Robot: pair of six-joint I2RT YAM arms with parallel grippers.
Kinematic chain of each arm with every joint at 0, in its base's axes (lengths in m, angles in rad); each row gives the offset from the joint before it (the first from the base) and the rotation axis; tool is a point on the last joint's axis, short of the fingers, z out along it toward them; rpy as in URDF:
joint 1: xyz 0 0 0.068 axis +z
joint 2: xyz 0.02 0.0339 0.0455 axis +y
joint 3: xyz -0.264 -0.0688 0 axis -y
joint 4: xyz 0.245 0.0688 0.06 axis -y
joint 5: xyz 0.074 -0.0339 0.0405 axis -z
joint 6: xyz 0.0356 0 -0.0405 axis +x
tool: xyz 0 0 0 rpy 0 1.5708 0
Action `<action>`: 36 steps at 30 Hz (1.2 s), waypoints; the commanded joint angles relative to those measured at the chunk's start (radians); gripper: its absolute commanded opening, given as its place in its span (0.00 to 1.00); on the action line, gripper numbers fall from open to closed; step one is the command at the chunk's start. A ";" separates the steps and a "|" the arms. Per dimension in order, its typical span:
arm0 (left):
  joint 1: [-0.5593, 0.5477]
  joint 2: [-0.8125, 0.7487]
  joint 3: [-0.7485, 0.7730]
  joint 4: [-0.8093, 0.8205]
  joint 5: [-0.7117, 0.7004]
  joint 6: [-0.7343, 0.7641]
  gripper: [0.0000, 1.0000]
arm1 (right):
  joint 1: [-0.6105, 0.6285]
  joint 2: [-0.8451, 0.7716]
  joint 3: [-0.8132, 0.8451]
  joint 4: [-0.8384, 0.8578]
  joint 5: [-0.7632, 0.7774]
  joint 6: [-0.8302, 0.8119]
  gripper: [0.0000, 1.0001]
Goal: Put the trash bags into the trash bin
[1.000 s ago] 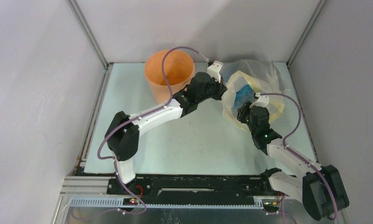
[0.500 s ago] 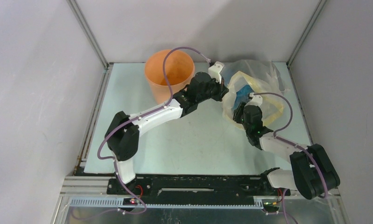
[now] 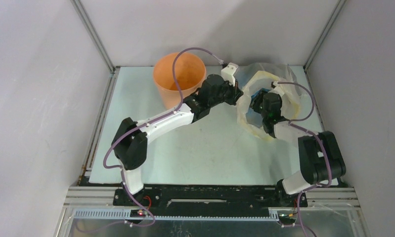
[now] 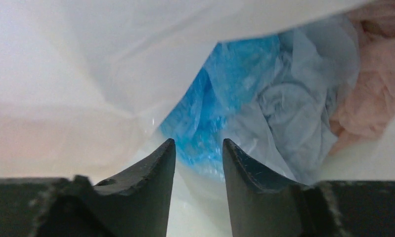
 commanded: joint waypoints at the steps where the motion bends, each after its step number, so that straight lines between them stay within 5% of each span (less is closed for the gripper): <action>1: -0.003 0.012 0.074 0.018 -0.025 0.020 0.00 | -0.025 0.075 0.104 0.008 0.036 0.032 0.47; 17: 0.033 0.095 0.158 0.002 -0.017 0.008 0.00 | -0.114 0.251 0.311 -0.077 0.089 0.016 0.53; 22: 0.042 0.097 0.159 0.003 -0.014 0.008 0.00 | -0.111 0.250 0.329 -0.103 0.071 0.004 0.37; 27: 0.047 0.096 0.153 0.000 -0.014 0.005 0.00 | -0.081 0.166 0.322 -0.185 0.067 -0.006 0.02; 36: 0.051 0.098 0.161 -0.021 -0.037 -0.004 0.00 | -0.017 -0.131 0.181 -0.323 0.024 0.003 0.00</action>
